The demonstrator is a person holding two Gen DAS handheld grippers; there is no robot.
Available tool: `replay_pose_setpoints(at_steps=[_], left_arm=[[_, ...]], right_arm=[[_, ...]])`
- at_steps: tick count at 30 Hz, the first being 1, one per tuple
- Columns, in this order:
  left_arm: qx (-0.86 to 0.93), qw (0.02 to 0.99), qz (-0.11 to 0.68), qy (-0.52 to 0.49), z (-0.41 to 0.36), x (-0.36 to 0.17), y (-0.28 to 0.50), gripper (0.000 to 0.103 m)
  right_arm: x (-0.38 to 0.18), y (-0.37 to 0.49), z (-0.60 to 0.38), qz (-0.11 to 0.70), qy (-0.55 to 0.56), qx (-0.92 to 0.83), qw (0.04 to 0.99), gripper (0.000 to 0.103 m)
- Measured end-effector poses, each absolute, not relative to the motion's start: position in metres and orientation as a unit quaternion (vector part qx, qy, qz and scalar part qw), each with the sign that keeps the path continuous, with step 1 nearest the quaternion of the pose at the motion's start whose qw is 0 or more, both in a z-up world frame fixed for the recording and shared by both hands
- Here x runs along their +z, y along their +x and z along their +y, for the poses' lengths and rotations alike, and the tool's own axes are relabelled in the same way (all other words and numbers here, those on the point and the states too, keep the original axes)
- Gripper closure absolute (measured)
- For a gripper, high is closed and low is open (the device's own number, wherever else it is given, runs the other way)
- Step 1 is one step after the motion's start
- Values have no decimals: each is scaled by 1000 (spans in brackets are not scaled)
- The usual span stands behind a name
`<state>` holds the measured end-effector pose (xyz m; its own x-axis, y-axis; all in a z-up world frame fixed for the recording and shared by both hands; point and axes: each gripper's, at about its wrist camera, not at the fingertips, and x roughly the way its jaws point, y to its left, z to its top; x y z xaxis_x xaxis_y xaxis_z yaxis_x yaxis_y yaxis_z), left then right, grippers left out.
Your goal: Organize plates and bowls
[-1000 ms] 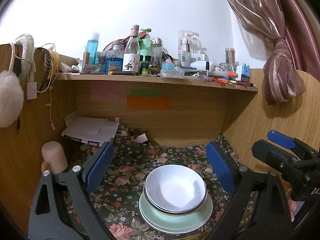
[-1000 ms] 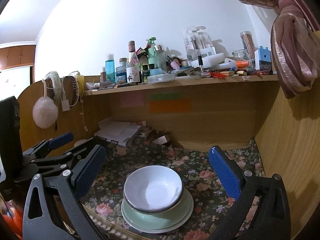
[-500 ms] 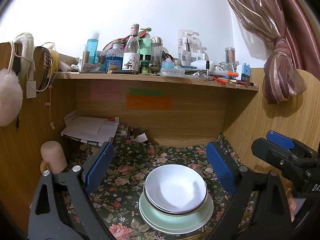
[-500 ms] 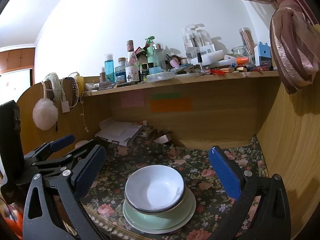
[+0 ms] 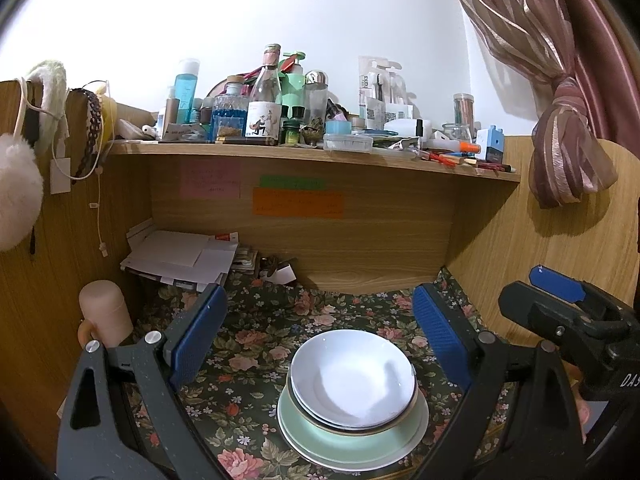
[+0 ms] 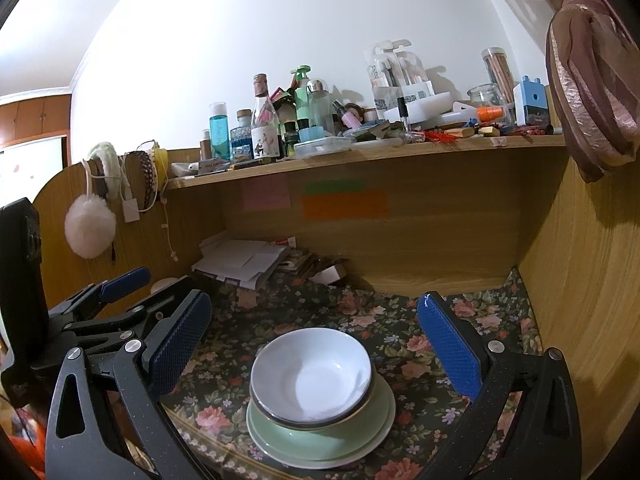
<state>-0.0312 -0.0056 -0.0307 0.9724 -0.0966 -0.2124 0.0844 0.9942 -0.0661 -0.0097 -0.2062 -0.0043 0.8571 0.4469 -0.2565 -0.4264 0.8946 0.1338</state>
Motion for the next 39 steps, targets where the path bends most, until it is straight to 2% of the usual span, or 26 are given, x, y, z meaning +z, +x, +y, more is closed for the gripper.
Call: replay_pose_setpoints(at_steps=[39], left_arm=[[-39,993,110,-33,-17,-29,-28,8]], right_arm=[[-3,-11,-208,141,49,214,965,0]])
